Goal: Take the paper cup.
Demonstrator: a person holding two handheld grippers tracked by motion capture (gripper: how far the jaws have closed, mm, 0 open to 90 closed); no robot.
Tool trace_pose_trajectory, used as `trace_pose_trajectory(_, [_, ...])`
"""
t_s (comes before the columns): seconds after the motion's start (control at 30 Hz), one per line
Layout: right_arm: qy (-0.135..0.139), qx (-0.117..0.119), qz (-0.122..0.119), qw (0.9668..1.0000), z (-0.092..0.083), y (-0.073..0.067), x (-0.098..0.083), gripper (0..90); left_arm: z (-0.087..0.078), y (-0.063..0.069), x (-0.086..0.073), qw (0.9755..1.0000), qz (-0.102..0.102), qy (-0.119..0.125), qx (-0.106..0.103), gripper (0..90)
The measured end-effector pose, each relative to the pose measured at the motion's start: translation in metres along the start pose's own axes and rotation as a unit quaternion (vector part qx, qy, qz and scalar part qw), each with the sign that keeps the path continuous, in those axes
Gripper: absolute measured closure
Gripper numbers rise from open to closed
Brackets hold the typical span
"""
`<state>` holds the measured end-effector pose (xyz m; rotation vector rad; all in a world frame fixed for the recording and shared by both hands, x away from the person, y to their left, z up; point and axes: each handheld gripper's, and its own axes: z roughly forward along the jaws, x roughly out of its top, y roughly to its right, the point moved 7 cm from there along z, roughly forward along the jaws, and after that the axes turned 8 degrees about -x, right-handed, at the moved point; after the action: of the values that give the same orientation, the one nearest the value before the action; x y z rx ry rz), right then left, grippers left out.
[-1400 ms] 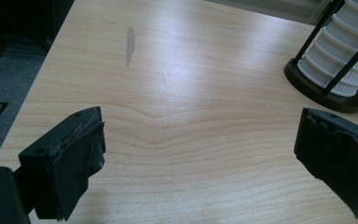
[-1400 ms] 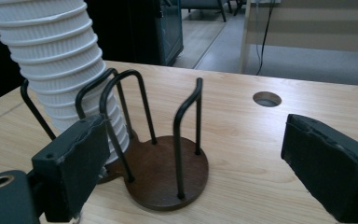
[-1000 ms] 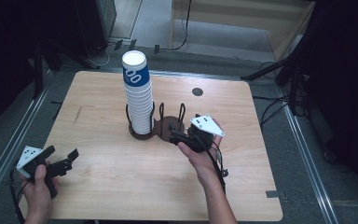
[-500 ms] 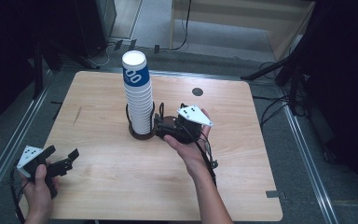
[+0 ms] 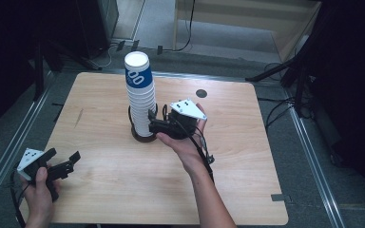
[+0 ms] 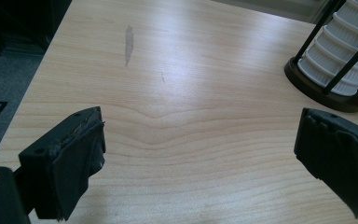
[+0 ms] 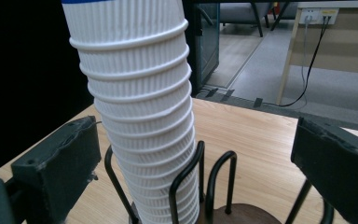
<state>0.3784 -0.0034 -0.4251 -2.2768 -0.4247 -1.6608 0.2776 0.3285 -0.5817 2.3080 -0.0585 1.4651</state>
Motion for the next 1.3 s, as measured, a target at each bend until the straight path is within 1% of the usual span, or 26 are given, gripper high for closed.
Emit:
trace_pose_trajectory(0.1, [0.001, 0.001, -0.003, 1.0000, 0.004, -0.004, 0.004, 1.3, 0.000, 0.000, 0.000, 1.0000, 0.000, 0.000, -0.001, 2.5])
trace_pose_trajectory(0.3, [0.004, 0.003, 0.004, 1.0000, 0.009, -0.008, 0.008, 1.3, 0.000, 0.000, 0.000, 1.0000, -0.001, 0.000, 0.000, 2.5])
trace_pose_trajectory(0.43, [0.014, 0.005, -0.001, 0.9999, 0.014, -0.015, 0.016, 1.3, 0.000, 0.000, 0.000, 1.0000, -0.002, 0.000, -0.001, 2.5])
trace_pose_trajectory(0.63, [0.019, 0.010, 0.001, 0.9998, 0.020, -0.020, 0.024, 1.2, 0.000, -0.001, 0.000, 1.0000, -0.002, -0.001, -0.001, 2.5])
trace_pose_trajectory(0.77, [0.027, 0.012, -0.001, 0.9995, 0.024, -0.024, 0.029, 0.8, 0.000, 0.000, 0.000, 1.0000, -0.007, 0.002, 0.000, 2.5])
trace_pose_trajectory(1.03, [0.036, 0.014, -0.004, 0.9993, 0.032, -0.033, 0.039, 0.8, 0.000, -0.001, 0.000, 1.0000, -0.008, 0.001, 0.002, 2.5])
trace_pose_trajectory(1.13, [0.034, 0.013, -0.004, 0.9993, 0.036, -0.035, 0.041, 0.7, 0.000, -0.001, 0.000, 1.0000, -0.007, 0.002, 0.002, 2.5])
trace_pose_trajectory(1.3, [0.037, 0.014, 0.006, 0.9992, 0.042, -0.039, 0.047, 0.8, 0.000, -0.001, 0.000, 1.0000, -0.006, 0.002, 0.003, 2.5])
